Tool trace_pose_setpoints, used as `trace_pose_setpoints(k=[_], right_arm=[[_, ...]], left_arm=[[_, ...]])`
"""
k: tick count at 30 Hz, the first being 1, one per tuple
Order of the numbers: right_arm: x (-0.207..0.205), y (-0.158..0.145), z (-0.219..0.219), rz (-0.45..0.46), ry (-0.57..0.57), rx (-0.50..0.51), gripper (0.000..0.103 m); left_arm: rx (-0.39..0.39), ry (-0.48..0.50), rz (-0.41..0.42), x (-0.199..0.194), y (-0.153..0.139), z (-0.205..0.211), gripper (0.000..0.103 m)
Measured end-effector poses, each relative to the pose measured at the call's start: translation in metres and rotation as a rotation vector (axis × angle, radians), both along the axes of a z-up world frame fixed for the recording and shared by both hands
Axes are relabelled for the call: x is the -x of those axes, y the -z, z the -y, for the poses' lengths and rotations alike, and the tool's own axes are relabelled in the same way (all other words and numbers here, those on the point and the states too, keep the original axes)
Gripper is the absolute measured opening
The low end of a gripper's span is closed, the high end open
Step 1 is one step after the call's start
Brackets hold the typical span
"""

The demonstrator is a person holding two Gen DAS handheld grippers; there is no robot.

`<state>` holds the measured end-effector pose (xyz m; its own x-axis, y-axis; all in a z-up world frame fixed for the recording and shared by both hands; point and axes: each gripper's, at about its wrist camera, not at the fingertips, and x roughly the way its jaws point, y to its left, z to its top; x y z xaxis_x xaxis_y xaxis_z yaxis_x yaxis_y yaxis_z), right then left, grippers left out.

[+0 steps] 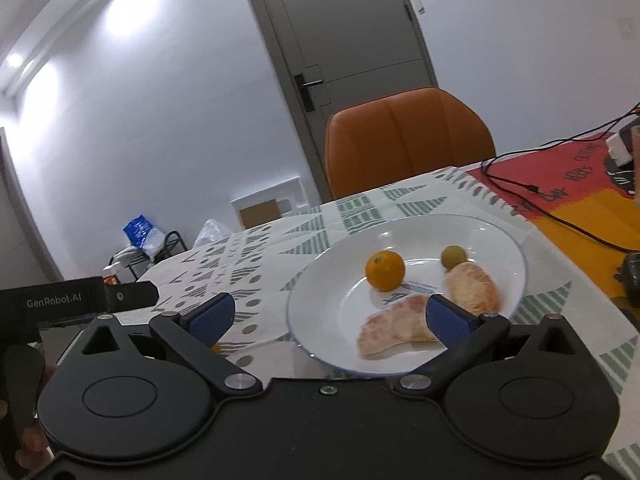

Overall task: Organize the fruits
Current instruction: 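Move both open grippers back toward the remaining fruit cluster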

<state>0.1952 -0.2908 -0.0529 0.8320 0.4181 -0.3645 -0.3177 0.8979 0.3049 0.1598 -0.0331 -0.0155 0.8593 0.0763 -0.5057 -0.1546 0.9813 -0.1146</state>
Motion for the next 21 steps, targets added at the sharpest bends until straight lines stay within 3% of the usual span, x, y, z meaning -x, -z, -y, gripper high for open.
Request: trace_pose_setpoints(k=[9,14,17,21], right_arm=[[0.004,0.0,-0.019,-0.002,-0.058,0.0,0.103],[0.0,0.005,-0.031,-0.057,-0.105,-0.014,0.103],[0.0,0.008,-0.038,-0.076,-0.126,-0.009,0.103],[0.002,0.01,-0.048,-0.084,-0.167,-0.001,0.103]], left_arm=[[0.021,-0.071,0.001,0.012,0.001,-0.029,0.094],[0.042,-0.069,0.012,0.018,0.005,-0.041,0.093],[0.053,-0.073,0.017,0.023,0.01,-0.047,0.089],[0.073,-0.076,-0.005,0.023,0.017,-0.054,0.073]])
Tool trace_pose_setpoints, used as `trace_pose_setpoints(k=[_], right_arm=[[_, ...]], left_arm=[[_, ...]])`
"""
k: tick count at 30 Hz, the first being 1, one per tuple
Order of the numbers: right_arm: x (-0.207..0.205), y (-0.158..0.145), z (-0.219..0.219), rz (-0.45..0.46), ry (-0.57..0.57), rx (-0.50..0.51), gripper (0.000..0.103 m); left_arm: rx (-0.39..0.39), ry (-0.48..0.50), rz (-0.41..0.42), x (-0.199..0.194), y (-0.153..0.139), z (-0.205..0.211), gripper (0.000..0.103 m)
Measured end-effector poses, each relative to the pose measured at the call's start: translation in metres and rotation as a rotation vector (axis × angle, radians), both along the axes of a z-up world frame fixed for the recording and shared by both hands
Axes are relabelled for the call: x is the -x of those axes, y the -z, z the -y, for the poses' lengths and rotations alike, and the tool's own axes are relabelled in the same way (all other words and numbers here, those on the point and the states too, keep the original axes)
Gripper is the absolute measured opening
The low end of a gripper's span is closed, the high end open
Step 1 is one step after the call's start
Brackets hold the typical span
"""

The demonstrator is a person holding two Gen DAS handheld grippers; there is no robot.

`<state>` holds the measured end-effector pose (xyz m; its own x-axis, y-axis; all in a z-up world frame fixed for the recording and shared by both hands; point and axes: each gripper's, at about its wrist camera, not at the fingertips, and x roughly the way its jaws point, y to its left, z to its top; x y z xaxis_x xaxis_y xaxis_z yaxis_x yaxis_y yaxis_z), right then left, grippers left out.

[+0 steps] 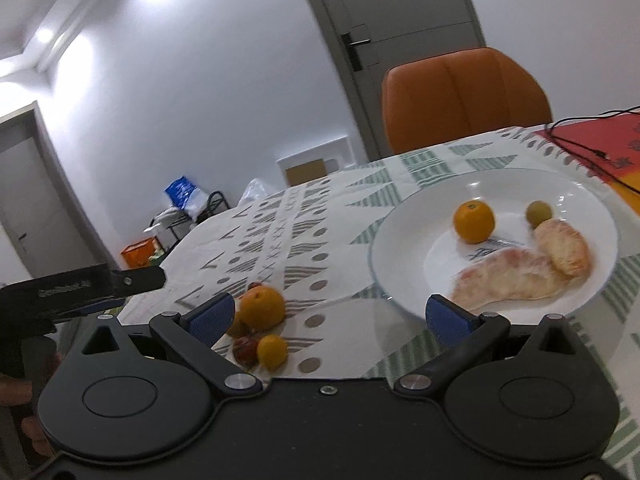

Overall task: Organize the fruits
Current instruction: 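Move both open grippers back toward the remaining fruit cluster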

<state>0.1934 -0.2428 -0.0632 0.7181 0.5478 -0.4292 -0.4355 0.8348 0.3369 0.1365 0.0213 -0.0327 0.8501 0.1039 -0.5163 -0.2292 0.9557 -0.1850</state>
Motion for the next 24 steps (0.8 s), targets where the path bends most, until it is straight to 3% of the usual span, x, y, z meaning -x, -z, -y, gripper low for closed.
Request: trace_pose_setpoints(k=[9,11,15,24], right_arm=[[-0.001,0.004,-0.017,0.002,-0.057,0.032,0.099],[-0.001,0.006,-0.02,-0.005,-0.066,0.039,0.088],[-0.003,0.011,-0.026,-0.024,-0.085,0.053,0.078],[-0.009,0.02,-0.041,-0.06,-0.131,0.073,0.052]], left_arm=[[0.033,-0.005,-0.019,0.003,0.014,-0.01,0.057],[0.039,0.003,-0.026,0.004,0.018,-0.01,0.053],[0.058,0.015,-0.035,0.003,0.023,-0.01,0.047],[0.089,0.041,-0.055,0.002,0.033,-0.008,0.045]])
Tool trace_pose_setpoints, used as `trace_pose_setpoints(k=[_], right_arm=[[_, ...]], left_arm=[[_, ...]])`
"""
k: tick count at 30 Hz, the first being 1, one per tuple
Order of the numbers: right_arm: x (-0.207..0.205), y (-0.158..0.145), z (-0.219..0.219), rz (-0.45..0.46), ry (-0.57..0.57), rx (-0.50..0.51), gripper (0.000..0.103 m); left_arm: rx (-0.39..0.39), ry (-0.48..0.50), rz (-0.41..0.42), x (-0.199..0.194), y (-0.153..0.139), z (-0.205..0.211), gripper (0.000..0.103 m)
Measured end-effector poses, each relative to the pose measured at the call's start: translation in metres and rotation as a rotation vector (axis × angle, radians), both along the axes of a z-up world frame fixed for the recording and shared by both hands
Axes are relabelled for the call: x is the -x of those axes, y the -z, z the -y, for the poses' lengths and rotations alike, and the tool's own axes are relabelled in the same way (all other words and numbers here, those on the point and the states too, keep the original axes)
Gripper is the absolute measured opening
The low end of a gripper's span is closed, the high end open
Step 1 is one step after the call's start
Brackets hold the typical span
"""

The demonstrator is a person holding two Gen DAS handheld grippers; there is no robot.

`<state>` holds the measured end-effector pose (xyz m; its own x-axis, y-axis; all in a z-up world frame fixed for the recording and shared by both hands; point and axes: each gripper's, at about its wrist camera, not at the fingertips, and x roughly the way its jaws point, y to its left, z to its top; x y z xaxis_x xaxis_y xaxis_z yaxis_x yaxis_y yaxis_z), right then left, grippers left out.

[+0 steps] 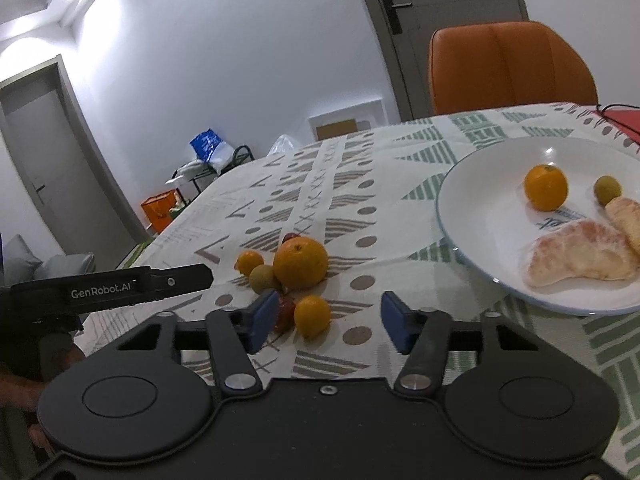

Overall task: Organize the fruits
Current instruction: 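Move both open grippers back toward the remaining fruit cluster, then close right gripper on a small orange while left closes on a small red fruit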

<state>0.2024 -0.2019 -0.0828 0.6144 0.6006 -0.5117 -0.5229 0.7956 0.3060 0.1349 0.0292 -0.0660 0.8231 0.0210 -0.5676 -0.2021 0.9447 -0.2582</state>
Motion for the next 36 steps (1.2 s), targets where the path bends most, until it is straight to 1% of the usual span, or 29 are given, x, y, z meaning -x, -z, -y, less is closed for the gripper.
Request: trace_pose_setpoints(k=[2,4,6,7,8,9,16,27,31,32,33,34,36], right_arm=[[-0.002,0.002,-0.003,-0.01,-0.007,0.005,0.045],[-0.003,0.004,-0.007,-0.014,-0.009,0.014,0.041],[-0.003,0.005,-0.01,-0.013,-0.013,0.022,0.041],[-0.004,0.007,-0.012,-0.014,-0.02,0.025,0.035],[-0.005,0.008,-0.013,-0.02,-0.024,0.031,0.023],[-0.005,0.009,-0.014,-0.029,-0.029,0.032,0.018],[-0.003,0.007,-0.008,-0.017,-0.017,0.035,0.017],[0.0,0.004,0.016,-0.01,0.018,0.025,0.017],[0.003,-0.001,0.025,0.003,0.033,0.02,0.017],[0.003,-0.002,0.027,0.006,0.039,0.018,0.017],[0.004,-0.004,0.031,0.011,0.044,0.016,0.017],[0.004,-0.005,0.032,0.014,0.048,0.015,0.017],[0.006,-0.009,0.037,0.025,0.057,0.008,0.017]], left_arm=[[0.002,0.007,-0.001,0.0,0.002,0.001,0.045],[0.006,0.018,-0.005,0.0,0.003,0.003,0.045],[0.009,0.042,0.002,0.001,0.002,0.005,0.045],[0.009,0.051,0.007,0.001,0.002,0.007,0.045],[0.007,0.057,0.009,0.001,0.002,0.009,0.045],[0.008,0.062,0.009,0.0,0.001,0.01,0.045],[0.021,0.099,0.011,-0.003,0.003,0.019,0.045],[0.038,0.137,-0.002,-0.012,0.008,0.036,0.045],[0.048,0.155,-0.014,-0.018,0.016,0.043,0.044],[0.052,0.161,-0.02,-0.019,0.02,0.044,0.041],[0.053,0.163,-0.032,-0.02,0.023,0.045,0.025],[0.051,0.163,-0.025,-0.02,0.024,0.045,0.021],[0.06,0.167,-0.021,-0.02,0.023,0.045,0.021]])
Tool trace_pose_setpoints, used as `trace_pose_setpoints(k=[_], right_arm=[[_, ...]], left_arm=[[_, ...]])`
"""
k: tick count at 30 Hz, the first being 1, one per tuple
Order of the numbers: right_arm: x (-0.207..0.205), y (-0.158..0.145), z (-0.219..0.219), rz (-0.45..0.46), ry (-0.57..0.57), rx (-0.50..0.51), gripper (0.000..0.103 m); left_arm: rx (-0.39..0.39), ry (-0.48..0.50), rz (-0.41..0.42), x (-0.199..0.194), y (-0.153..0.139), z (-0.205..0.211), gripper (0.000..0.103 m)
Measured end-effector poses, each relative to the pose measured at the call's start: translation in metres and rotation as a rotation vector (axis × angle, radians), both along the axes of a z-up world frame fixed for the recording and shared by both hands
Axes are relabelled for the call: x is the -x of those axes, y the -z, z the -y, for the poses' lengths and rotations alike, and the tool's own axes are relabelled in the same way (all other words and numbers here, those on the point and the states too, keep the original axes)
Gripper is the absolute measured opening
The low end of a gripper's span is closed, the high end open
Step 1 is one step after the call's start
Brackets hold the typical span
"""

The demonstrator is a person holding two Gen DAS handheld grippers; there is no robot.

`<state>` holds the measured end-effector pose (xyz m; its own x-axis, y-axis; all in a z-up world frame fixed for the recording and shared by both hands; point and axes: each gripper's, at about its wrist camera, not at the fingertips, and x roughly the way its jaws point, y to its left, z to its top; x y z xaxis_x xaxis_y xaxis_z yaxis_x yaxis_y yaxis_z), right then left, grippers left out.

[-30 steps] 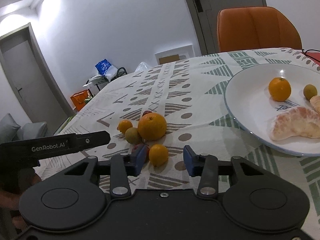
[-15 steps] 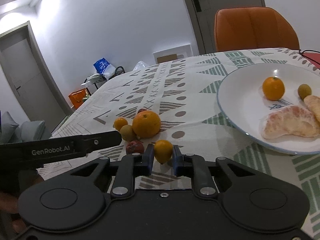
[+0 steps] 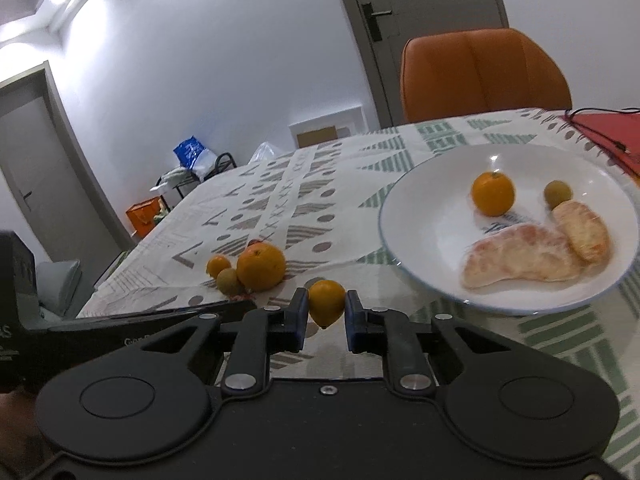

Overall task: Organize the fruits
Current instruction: 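Close right gripper on a small orange while left closes on a small red fruit, then lift and carry the small orange and red fruit over the white bowl with both grippers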

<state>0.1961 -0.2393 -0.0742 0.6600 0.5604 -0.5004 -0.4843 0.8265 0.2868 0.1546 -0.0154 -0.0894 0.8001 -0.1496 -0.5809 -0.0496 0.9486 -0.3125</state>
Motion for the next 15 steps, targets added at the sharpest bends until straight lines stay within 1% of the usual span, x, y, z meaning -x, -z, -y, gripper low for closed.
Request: trace_pose_setpoints(k=[5,15], right_arm=[[0.001,-0.005,0.013,0.02,0.024,-0.015,0.017],[-0.002,-0.011,0.033,0.042,0.063,-0.04,0.017]], left_arm=[[-0.017,-0.016,0.02,-0.002,-0.011,0.003,0.021],[-0.046,0.018,0.056,-0.009,-0.026,0.022,0.021]])
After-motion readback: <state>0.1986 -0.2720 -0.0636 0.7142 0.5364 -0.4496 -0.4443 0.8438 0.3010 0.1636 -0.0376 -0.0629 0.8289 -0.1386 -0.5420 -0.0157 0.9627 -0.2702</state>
